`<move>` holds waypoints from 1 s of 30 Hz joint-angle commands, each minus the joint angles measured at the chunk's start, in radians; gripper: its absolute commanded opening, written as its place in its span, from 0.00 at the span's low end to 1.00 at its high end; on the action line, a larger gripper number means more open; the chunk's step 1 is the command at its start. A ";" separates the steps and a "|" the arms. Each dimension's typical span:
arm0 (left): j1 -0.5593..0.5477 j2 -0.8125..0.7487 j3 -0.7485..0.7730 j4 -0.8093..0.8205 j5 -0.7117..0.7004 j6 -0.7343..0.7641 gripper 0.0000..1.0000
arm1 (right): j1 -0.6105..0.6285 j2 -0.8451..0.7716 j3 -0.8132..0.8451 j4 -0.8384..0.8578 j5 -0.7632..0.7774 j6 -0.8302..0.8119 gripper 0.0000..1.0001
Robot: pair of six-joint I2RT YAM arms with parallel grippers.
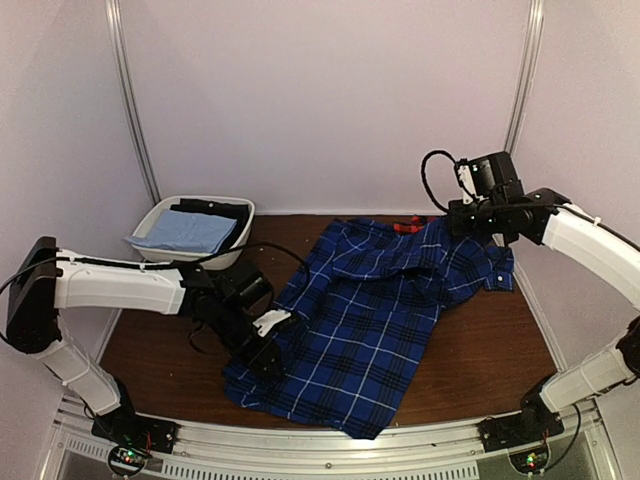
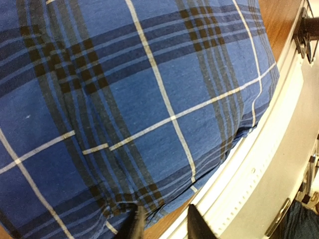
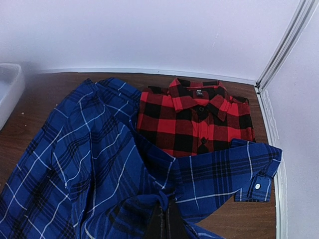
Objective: Fold and stack the long sleeve shirts
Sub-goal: Fold the flattened shirt at the center of the board, then place the sleeve of the 1/3-folded shirt.
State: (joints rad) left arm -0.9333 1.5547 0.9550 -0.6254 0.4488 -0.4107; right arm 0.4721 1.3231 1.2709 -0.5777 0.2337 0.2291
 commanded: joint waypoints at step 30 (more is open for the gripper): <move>0.205 -0.031 -0.047 0.252 -0.079 -0.203 0.40 | 0.463 0.560 0.261 0.113 -0.396 0.067 0.45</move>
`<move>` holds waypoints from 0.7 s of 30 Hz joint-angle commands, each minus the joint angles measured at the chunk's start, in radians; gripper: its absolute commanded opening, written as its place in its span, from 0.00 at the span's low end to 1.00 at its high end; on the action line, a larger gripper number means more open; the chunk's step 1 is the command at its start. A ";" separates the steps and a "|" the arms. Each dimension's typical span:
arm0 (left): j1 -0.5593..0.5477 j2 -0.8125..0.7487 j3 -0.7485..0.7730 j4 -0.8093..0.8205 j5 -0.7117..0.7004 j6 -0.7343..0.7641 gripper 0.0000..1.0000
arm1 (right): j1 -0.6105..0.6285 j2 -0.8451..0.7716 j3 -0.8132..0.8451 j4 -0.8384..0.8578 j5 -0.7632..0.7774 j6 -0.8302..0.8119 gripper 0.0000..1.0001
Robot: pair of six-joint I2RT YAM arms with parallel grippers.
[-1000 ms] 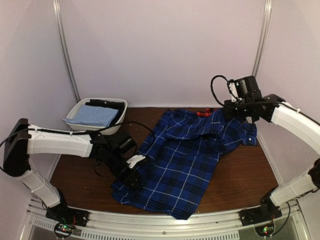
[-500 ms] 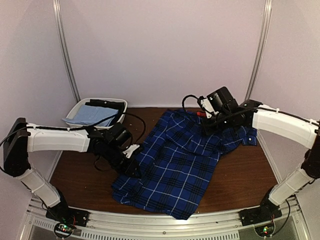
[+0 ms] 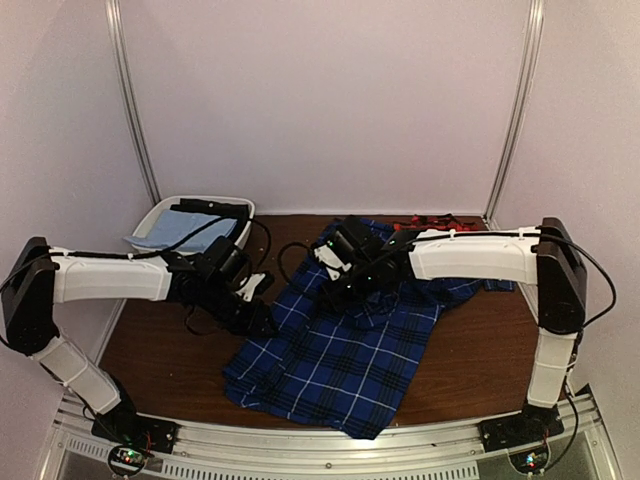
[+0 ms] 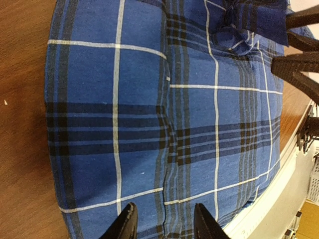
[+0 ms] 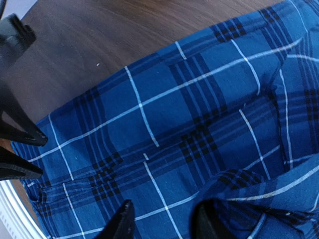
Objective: Fold and stack the long sleeve shirts
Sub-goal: Place the sleeve of the 1/3-folded shirt.
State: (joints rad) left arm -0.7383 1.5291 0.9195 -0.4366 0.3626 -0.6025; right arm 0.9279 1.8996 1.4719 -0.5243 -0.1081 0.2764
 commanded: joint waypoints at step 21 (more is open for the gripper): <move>0.022 0.058 0.034 0.105 0.044 0.006 0.40 | -0.223 -0.355 -0.426 0.284 0.041 0.034 0.83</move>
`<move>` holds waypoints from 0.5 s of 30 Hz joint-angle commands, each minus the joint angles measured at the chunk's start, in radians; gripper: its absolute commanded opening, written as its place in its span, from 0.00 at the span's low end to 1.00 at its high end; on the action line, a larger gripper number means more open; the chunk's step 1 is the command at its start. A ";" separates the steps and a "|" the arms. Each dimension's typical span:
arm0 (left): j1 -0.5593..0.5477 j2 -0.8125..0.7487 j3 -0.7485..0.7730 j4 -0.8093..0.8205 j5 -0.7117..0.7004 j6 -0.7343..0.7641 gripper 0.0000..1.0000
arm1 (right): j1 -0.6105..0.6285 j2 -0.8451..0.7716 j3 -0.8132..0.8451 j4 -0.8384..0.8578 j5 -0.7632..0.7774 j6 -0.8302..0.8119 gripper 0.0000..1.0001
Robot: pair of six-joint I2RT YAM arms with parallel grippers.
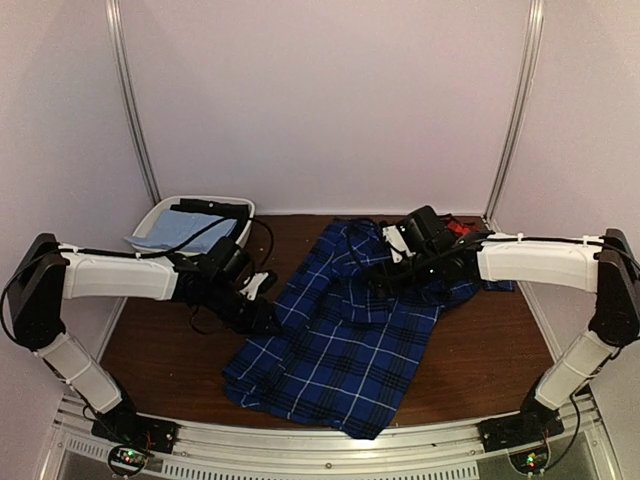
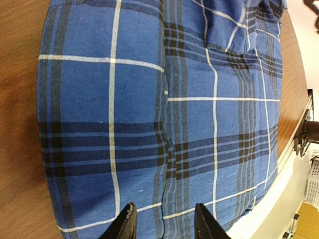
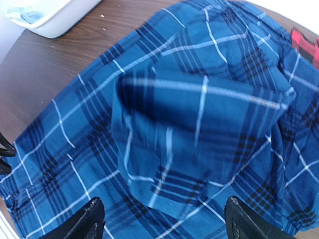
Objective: Fold and stack the long sleeve shirts
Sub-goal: Place the sleeve of the 1/3-folded shirt.
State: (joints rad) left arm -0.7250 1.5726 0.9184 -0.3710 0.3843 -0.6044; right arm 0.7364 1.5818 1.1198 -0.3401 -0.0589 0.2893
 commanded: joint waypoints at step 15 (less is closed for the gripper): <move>0.009 0.022 0.048 0.040 0.031 0.000 0.40 | -0.067 0.113 -0.180 0.264 -0.141 0.173 0.62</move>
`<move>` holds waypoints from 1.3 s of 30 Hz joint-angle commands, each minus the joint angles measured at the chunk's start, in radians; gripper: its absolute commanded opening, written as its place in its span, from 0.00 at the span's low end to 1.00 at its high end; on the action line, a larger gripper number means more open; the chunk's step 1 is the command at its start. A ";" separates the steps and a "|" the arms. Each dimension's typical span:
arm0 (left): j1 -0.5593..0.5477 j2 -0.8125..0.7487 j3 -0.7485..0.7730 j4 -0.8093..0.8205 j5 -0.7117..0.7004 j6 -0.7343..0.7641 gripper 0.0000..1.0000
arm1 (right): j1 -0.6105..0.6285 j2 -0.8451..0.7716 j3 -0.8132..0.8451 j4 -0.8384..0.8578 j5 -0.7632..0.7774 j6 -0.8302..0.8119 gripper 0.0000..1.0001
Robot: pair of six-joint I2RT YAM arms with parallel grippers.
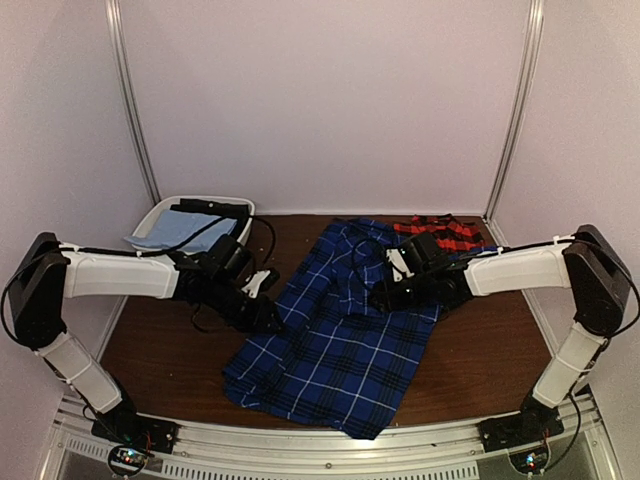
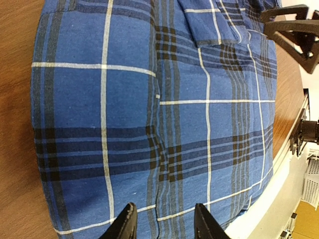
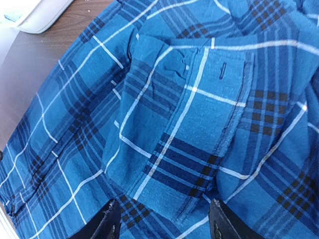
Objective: Fold and stack the long sleeve shirts
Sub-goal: Place the sleeve of the 1/3-folded shirt, then pick up the sleeve from the 1/3-folded shirt.
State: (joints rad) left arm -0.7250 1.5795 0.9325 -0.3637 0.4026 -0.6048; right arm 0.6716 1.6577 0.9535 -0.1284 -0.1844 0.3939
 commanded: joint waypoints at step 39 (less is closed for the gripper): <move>0.045 -0.071 0.013 0.001 -0.074 -0.050 0.39 | 0.162 0.134 0.347 -0.216 0.052 -0.048 0.00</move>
State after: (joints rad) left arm -0.7120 1.5692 0.9428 -0.3695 0.3756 -0.6231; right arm 0.7341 1.7580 1.1740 -0.1970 -0.1848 0.4625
